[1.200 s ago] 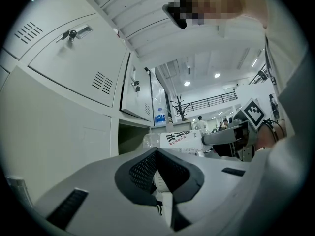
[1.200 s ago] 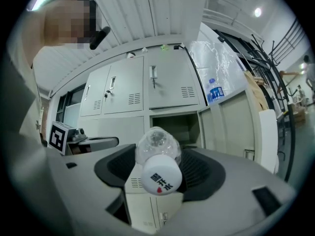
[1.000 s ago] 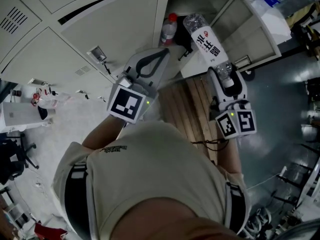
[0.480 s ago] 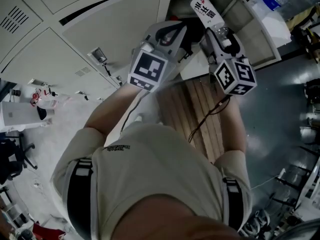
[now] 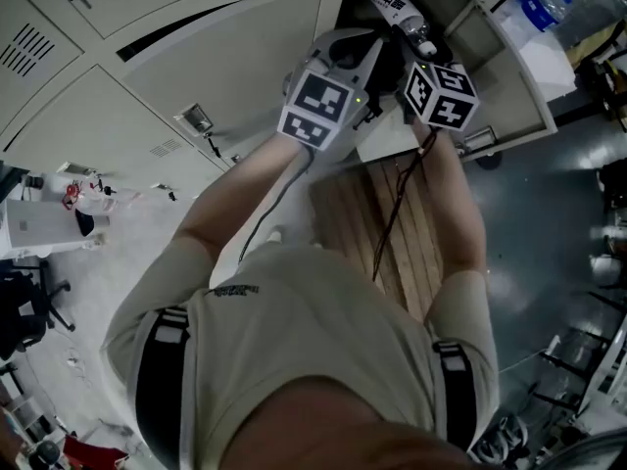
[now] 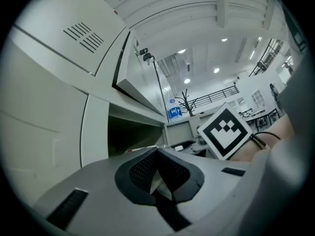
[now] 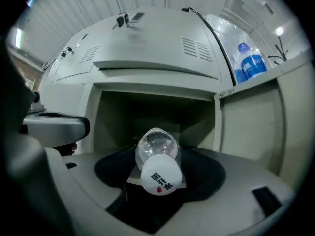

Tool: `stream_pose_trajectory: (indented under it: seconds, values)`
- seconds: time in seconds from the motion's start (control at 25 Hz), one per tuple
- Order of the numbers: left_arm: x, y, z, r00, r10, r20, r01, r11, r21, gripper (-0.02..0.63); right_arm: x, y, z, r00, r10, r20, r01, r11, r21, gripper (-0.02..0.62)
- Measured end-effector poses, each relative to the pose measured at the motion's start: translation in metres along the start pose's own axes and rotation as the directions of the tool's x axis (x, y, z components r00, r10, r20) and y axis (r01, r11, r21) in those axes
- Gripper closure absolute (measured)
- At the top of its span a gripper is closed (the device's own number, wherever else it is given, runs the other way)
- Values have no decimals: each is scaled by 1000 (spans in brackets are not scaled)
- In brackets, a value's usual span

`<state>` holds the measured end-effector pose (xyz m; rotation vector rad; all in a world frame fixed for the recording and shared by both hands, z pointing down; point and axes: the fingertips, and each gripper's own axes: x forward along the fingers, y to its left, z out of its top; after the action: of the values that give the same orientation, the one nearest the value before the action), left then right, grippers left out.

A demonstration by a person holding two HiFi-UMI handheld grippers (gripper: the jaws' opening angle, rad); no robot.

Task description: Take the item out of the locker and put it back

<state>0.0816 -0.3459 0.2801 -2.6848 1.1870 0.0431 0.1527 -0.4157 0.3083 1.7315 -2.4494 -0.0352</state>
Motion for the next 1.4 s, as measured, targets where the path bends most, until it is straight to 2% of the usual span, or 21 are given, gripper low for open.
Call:
stream_pose_trajectory:
  seconds: [0.44, 0.68, 0.92, 1.24, 1.4]
  values:
    - [21, -4, -30, 1000, -22, -22, 21, 998, -54, 594, 57, -2, -38, 996, -17, -86, 15, 1000, -27, 302]
    - [23, -5, -45, 998, -36, -51, 31, 996, -87, 594, 69, 2, -54, 995, -14, -96, 14, 1000, 1, 301]
    - [20, -3, -48, 998, -23, -56, 18, 995, -96, 594, 74, 2, -63, 992, -16, -129, 10, 999, -52, 299]
    - [17, -1, -51, 998, -13, -68, 7, 995, -96, 594, 75, 4, -63, 991, -22, -131, 6, 992, -126, 287]
    - [15, -2, -51, 997, -12, -71, 6, 996, -89, 594, 74, 5, -58, 993, -18, -119, 2, 991, -131, 279]
